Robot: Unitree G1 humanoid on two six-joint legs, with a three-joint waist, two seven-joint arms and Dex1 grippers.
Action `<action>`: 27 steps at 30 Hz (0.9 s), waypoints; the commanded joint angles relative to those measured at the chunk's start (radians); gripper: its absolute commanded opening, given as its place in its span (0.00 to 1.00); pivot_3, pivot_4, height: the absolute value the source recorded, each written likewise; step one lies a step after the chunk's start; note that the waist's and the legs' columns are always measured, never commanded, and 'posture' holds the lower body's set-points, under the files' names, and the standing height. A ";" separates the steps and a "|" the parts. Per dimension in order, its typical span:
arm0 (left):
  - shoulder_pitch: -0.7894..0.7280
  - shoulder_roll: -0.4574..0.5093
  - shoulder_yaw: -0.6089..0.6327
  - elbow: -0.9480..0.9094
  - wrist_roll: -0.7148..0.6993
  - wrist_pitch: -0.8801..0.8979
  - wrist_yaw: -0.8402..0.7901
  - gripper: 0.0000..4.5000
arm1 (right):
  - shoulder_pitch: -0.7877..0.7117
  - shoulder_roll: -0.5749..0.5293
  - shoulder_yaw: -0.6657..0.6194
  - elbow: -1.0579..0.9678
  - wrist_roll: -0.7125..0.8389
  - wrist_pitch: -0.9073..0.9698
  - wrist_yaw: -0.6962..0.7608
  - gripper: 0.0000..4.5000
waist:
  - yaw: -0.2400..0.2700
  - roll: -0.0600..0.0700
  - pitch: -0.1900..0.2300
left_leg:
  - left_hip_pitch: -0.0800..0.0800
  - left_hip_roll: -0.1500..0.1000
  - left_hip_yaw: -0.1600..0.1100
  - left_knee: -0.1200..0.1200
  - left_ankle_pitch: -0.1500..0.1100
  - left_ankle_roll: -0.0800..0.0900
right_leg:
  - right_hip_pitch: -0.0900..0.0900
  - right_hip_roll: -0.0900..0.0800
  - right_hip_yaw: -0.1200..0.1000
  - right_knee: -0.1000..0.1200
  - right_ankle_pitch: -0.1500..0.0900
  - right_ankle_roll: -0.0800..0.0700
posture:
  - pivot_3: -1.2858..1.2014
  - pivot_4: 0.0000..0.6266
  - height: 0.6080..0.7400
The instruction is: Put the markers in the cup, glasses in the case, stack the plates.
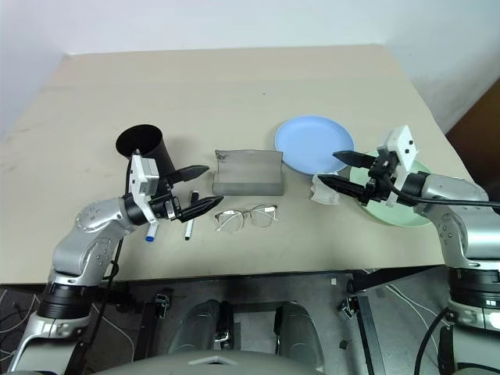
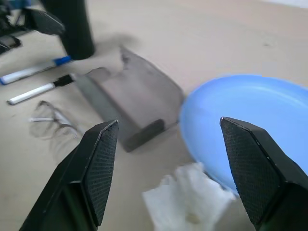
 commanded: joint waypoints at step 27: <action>-0.092 -0.042 -0.081 -0.044 0.050 0.089 0.041 0.99 | 0.148 -0.181 -0.018 -0.042 -0.057 0.214 -0.069 0.79 | -0.001 -0.001 0.000 | 0.000 0.000 0.000 0.000 0.003 -0.003 | 0.000 0.001 0.000 0.000 0.000 0.001 | 0.52 0.24 0.70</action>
